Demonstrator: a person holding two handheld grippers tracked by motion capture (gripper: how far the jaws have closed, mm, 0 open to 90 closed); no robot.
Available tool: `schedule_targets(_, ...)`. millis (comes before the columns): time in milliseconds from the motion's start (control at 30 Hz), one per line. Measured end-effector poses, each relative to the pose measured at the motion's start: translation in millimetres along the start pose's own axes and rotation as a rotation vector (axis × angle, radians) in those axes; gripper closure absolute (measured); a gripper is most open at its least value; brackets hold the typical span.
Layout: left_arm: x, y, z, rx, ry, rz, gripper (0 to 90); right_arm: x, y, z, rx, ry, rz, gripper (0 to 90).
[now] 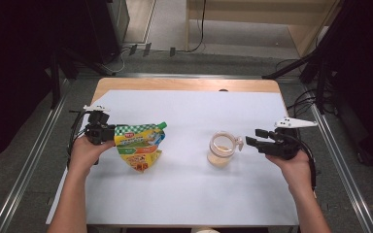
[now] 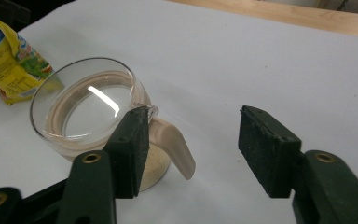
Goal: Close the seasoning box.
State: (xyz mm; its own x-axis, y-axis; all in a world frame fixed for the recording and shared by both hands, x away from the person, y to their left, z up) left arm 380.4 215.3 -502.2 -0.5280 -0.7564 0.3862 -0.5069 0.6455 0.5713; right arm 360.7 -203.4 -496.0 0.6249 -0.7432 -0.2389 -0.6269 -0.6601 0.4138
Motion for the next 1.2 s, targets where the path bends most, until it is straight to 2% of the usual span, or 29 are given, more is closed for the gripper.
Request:
schedule_targets(33, -0.3, 0.1, 0.1, 0.000, 0.001, -0.001, 46.1, 2.1, 0.4, 0.5, 0.013, 0.004, -0.005, 42.1)
schedule_targets(100, -0.5, 0.0, 0.3, -0.001, 0.004, 0.000, 46.1, 7.4, 0.1, 2.5, 0.029, -0.008, 0.017, 38.1)
schedule_targets(333, -0.6, -0.9, 0.7, -0.004, 0.006, -0.002, 46.0, 21.3, -0.7, 12.3, 0.018, -0.028, 0.042, 33.5)
schedule_targets(633, -1.4, -2.0, 1.4, -0.008, 0.010, -0.002, 45.3, 36.5, -3.6, 25.9, -0.007, -0.008, 0.094, 28.6)
schedule_targets(667, -1.5, -2.1, 1.5, -0.009, 0.010, -0.002, 45.3, 37.9, -4.1, 27.6, -0.011, -0.009, 0.095, 25.4)
schedule_targets(700, -1.7, -2.3, 1.6, -0.010, 0.011, -0.004, 45.2, 37.5, -4.7, 29.4, -0.016, -0.011, 0.077, 21.5)
schedule_targets(733, -1.7, -2.5, 1.7, -0.011, 0.012, -0.004, 45.0, 37.8, -4.8, 31.3, -0.017, -0.009, 0.066, 21.1)
schedule_targets(833, -1.4, -3.4, 1.8, -0.010, 0.012, -0.007, 44.7, 43.0, -5.7, 38.7, -0.038, -0.002, 0.089, 21.6)
schedule_targets(1000, -1.2, -4.7, 2.6, -0.017, 0.010, -0.012, 44.3, 51.2, -7.8, 46.1, -0.045, -0.025, 0.111, 21.6)
schedule_targets(1200, -1.7, -5.8, 3.3, -0.021, 0.011, -0.010, 44.1, 51.4, -10.8, 51.3, -0.064, -0.033, 0.116, 21.6)
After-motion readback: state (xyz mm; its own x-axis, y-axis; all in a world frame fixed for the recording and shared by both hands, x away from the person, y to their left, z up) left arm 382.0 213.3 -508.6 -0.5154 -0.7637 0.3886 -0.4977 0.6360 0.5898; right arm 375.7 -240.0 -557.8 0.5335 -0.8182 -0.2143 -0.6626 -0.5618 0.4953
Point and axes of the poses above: each handheld gripper's, and its own axes: y roughly backward along the jaws, z roughly out of its underside, x roughly to its right, the point moved 10 cm from there along -y, roughly forward along the jaws, and after that the axes turned 7 degrees about x, right-handed, at the moved point
